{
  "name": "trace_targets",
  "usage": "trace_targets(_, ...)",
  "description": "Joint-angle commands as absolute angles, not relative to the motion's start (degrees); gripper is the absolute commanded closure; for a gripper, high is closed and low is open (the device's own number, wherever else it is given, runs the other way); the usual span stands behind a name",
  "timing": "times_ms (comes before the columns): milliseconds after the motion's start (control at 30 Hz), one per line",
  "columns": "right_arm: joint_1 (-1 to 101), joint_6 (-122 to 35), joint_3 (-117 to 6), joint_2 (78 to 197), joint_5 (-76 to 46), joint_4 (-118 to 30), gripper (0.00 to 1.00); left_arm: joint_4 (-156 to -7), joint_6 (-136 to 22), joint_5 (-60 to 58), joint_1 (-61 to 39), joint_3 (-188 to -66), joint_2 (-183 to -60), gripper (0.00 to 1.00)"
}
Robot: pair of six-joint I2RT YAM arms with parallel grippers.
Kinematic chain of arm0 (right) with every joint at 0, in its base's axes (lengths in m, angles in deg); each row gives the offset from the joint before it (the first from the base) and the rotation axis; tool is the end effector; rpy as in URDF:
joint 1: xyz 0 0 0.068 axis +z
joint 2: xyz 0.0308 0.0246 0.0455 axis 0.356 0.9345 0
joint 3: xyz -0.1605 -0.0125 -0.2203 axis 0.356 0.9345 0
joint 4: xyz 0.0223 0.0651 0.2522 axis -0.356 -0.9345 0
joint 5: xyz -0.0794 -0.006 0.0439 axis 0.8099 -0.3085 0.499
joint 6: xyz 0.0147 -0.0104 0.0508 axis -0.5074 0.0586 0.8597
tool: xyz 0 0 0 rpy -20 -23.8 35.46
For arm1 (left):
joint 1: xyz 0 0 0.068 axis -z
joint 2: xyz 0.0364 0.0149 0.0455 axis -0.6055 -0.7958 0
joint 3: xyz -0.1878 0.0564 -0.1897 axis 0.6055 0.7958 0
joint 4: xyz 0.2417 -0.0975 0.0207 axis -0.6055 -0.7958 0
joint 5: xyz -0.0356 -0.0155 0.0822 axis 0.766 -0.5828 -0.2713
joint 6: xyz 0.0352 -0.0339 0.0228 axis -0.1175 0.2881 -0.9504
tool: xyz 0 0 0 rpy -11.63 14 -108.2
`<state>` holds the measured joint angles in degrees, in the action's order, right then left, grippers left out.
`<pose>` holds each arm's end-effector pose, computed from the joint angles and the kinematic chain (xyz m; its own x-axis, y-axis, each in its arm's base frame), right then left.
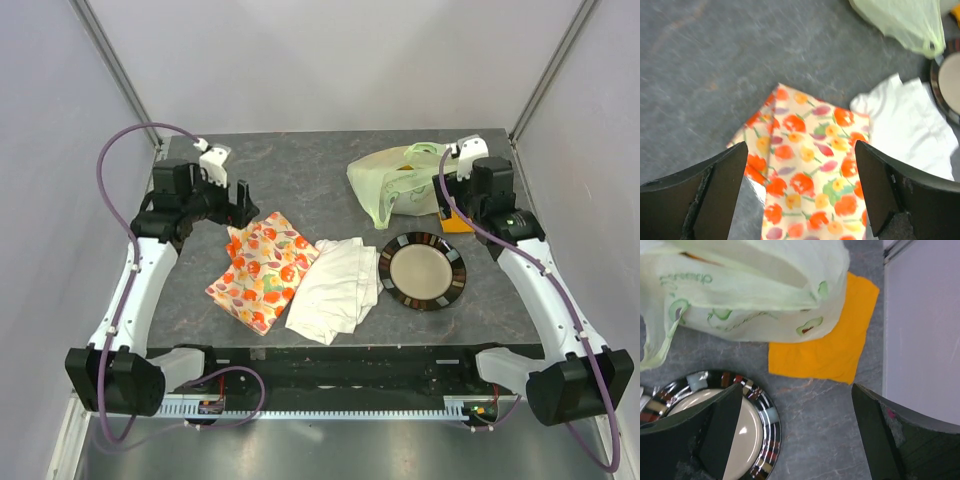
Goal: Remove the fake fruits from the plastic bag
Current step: Move the distractor to the center of the board.
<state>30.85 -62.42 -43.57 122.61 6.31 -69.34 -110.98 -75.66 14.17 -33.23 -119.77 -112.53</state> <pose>0.2531 0.0362 0.3534 -0.4657 -0.2923 -0.8353 -0.0666 0.9528 -0.2963 0.2531 -0.0320 0.3555 -0.4342 0.1496 -0.8883 0.4677 0.8802 -0.0804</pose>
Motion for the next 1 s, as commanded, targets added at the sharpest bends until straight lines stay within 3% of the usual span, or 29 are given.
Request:
trace_targets(0,30.96,-64.35,-45.35,120.18,0.44,-76.12,0.02,-119.70,-82.38,23.41,-30.07,-119.96,-112.03,0.06)
trace_targets(133,31.05,-69.19,-44.38,118.60,-12.13,-78.76,0.02,-121.63,-86.34,22.01,-22.08,-120.04,-115.62,0.08)
trace_targets(233,30.96,-70.34,-44.47,119.38,-18.91,-79.38,0.02,-124.18,-90.90,20.53,-18.21,-119.86,-119.74,0.25)
trace_targets(267,31.05,-70.25,-44.82,119.91,-19.96,-79.38,0.02,-126.10,-94.31,21.30,-17.50,-121.26,-121.77,0.49)
trace_targets(300,31.05,-69.73,-45.43,120.61,-20.84,-79.99,0.02,-129.34,-94.87,21.75,-16.62,-122.40,-123.88,0.67)
trace_targets(367,31.05,-69.55,-47.71,122.98,-21.12,-80.87,0.03,-132.17,-95.13,21.40,-14.59,-126.69,-131.32,0.95)
trace_targets(400,31.05,-70.24,-48.59,123.42,-20.60,-81.40,0.03,-133.92,-95.22,21.49,-14.15,-128.11,-133.72,0.98)
trace_targets(767,31.14,-69.29,-47.02,122.29,-19.18,-80.62,0.02,-133.15,-94.79,21.40,-5.28,-135.94,-149.99,0.98)
trace_targets(967,31.05,-69.28,-48.86,123.16,-17.26,-79.56,0.02,-134.99,-93.02,11.47,-3.08,-137.18,-157.56,0.98)
